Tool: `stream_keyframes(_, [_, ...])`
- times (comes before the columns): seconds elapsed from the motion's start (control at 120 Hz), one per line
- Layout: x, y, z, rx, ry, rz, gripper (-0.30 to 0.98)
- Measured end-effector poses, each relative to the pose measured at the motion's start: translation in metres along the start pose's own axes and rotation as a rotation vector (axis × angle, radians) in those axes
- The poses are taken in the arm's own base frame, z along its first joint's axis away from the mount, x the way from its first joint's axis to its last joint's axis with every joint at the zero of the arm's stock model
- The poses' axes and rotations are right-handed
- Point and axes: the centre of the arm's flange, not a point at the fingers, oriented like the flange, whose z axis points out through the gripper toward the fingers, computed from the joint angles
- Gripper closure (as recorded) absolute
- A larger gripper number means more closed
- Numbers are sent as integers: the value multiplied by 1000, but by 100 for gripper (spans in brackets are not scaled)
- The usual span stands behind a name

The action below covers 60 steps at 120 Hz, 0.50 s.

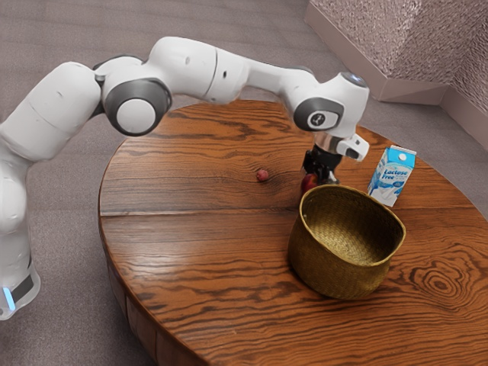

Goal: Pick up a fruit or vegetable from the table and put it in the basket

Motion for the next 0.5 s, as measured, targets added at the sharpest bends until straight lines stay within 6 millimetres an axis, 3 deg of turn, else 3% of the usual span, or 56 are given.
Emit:
stream_keyframes(0.242, [-16, -38, -54, 21, -98, -28, 37])
stream_keyframes(0.5, [-50, -9, -122, -95, -247, 32, 37])
